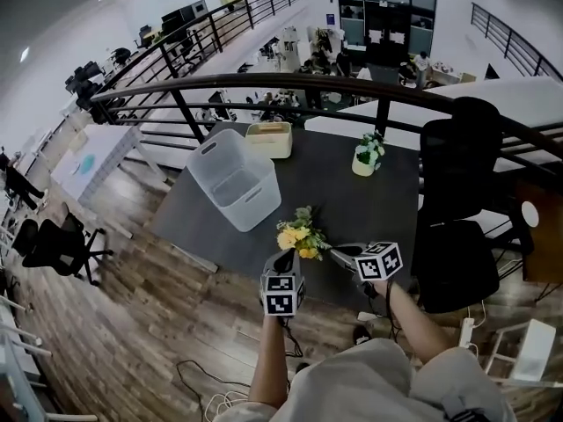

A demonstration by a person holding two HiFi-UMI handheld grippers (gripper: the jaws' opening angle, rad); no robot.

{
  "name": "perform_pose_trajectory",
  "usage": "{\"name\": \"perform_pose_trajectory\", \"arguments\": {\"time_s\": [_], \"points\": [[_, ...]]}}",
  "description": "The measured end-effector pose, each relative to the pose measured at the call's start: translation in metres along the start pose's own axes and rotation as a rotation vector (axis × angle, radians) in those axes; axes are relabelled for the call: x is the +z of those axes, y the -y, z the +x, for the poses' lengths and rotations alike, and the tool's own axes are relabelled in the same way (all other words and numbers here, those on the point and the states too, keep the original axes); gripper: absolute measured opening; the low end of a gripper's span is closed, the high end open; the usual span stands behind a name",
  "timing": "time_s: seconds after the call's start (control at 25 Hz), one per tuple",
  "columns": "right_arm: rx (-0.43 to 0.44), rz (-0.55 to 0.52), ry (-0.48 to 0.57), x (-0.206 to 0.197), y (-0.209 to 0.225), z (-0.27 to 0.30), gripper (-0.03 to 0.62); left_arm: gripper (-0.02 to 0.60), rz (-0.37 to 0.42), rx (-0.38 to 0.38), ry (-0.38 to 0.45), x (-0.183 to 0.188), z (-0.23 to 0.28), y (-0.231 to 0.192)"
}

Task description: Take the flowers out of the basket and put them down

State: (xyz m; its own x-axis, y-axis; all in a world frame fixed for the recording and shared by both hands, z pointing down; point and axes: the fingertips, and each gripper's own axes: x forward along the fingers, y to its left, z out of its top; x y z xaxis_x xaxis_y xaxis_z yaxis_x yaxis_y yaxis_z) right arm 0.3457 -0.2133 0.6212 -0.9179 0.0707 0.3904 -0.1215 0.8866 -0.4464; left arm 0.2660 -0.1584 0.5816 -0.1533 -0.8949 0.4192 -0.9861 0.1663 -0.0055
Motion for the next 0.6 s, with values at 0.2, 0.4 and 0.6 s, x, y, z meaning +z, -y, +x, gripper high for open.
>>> {"name": "perform_pose_trajectory", "arguments": {"time_s": [0.2,0.4,0.6], "points": [[-0.018,-0.029,-0.071,0.01,0.02,0.024,0.002,0.023,-0.083,0.111,0.011,0.016,0.025,-0.012],[-0.05,0.145,-0.016,-0.012,0.035,0.013,0.002,0.023,-0.14,0.258,0.044,0.045,0.025,-0.014],[-0.029,0.045,-0.041,-0.02,0.043,-0.005,0.002,0.023,-0.202,0.327,0.034,0.005,0.002,0.016]]}}
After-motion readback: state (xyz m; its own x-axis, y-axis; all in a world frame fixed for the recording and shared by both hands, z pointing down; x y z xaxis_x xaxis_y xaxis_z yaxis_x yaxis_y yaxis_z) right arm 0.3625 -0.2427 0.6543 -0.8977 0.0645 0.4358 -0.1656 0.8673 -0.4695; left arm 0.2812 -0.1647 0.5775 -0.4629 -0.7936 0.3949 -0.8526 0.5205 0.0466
